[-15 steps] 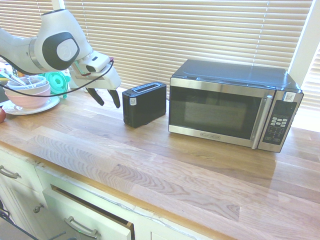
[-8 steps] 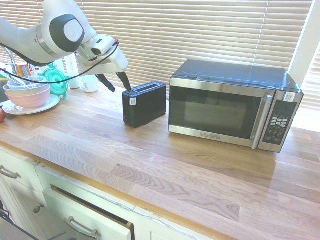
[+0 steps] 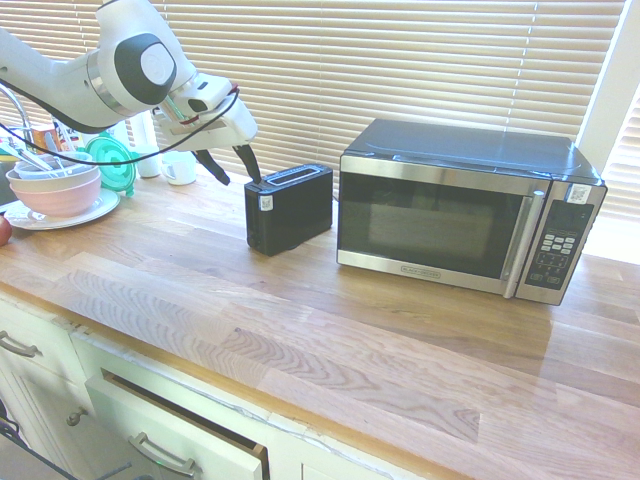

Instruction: Press the toaster

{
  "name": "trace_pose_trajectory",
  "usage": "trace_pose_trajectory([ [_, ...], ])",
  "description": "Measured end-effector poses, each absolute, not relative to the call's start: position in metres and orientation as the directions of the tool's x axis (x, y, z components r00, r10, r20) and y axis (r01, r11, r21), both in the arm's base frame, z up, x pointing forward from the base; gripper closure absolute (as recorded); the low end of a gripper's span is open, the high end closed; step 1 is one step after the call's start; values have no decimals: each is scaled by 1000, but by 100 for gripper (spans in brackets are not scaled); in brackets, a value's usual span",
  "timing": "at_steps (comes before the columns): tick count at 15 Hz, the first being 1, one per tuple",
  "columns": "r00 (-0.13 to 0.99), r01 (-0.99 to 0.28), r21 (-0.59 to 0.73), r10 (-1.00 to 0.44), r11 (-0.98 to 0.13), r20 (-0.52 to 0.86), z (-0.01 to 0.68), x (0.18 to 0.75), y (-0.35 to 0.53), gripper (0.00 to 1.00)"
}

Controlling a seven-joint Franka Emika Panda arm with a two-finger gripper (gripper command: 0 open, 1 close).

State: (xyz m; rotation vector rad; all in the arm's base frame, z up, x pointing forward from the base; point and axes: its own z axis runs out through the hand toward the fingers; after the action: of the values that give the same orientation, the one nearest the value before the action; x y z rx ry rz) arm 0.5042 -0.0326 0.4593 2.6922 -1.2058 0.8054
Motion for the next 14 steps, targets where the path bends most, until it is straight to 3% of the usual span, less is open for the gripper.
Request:
trace_pose_trajectory([
  [14, 538, -727, -139, -684, -672, 493, 455, 508, -49, 100],
])
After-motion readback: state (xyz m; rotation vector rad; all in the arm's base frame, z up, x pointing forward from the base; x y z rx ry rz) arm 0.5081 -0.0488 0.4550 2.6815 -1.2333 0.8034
